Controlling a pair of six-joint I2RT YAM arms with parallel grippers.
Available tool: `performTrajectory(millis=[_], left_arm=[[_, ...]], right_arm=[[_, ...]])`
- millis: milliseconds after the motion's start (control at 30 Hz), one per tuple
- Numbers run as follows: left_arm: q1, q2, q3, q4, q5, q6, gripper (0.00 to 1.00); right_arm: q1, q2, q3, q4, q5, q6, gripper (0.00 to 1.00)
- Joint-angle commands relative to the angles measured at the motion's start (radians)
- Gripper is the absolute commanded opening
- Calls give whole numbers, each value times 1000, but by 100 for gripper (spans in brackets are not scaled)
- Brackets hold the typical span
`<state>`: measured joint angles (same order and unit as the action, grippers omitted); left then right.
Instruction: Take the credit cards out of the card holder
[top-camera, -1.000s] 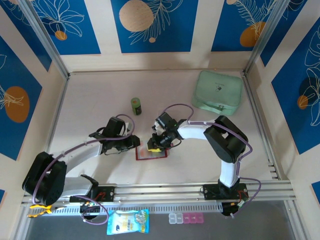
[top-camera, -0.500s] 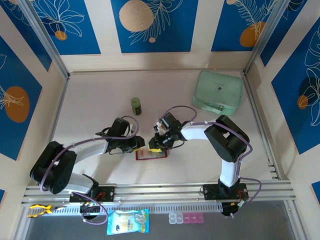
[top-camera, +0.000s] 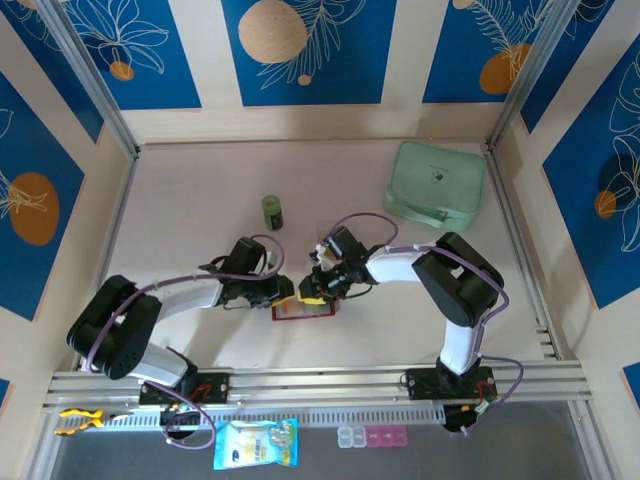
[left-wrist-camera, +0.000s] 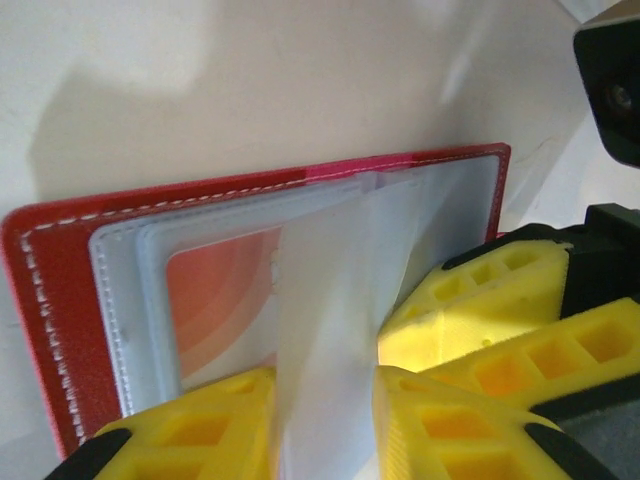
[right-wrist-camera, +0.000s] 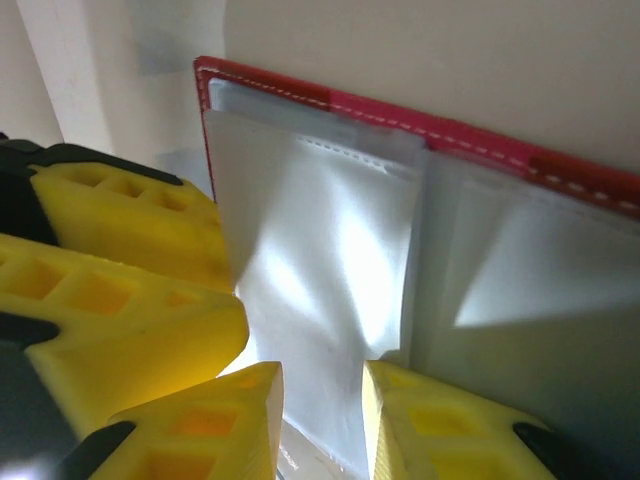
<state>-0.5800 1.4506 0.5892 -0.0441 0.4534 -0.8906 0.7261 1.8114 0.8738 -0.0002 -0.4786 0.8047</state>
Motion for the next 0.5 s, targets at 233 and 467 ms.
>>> performTrajectory(millis=[233, 467], left_arm=[[-26, -14, 106, -83, 7, 2, 33], [-74, 36, 152, -89, 1, -7, 38]], right_arm=[[-47, -214, -23, -124, 66, -45, 29], [-126, -333, -96, -152, 86, -55, 29]])
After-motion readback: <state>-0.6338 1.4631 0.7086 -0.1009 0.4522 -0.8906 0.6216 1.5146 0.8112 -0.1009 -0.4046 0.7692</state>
